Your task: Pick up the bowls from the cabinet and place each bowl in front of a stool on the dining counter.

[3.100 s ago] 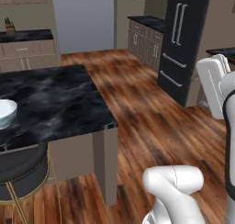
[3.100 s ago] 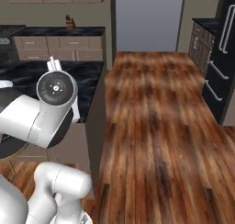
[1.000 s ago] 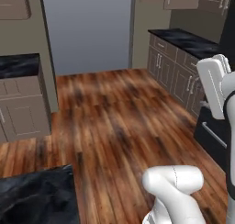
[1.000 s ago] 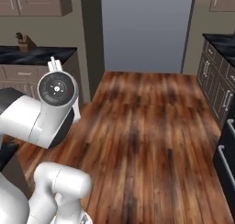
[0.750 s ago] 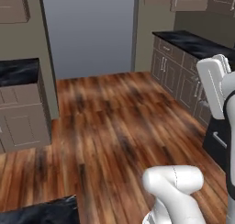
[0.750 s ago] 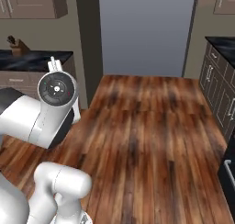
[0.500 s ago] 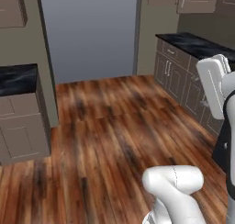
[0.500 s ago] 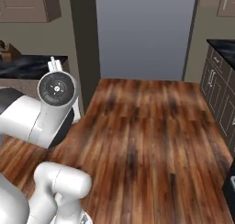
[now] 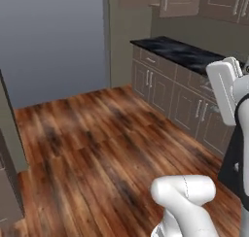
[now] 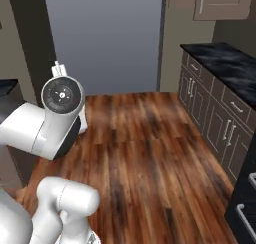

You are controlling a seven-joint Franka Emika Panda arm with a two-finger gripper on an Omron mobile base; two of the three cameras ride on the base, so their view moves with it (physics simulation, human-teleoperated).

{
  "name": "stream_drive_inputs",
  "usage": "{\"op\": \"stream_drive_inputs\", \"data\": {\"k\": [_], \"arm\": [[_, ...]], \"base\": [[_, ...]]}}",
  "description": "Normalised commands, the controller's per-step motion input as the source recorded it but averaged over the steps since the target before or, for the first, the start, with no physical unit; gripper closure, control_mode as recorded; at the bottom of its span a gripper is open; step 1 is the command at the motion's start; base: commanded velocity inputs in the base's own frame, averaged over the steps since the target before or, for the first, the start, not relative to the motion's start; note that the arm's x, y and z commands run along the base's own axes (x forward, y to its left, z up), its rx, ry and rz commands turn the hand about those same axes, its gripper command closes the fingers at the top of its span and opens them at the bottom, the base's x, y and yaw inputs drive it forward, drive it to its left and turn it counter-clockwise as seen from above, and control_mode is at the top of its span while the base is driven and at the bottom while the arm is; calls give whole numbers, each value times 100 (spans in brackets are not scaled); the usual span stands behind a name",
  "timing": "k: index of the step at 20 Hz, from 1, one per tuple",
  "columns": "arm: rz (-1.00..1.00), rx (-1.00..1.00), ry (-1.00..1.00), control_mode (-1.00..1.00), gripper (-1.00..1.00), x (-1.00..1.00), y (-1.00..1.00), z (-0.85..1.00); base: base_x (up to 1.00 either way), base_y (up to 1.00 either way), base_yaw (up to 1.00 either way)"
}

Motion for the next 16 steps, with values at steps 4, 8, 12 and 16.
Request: {"op": "stream_drive_inputs", "data": {"k": [4,8,12,16], "arm": [[0,0,0,100,-100,0,0,0],[0,0,0,100,-100,0,0,0],[0,0,0,100,-100,0,0,0],[0,0,0,100,-100,0,0,0]], "base": [[100,32,-40],[100,48,-38],[100,69,-39],[100,68,-40]]}}
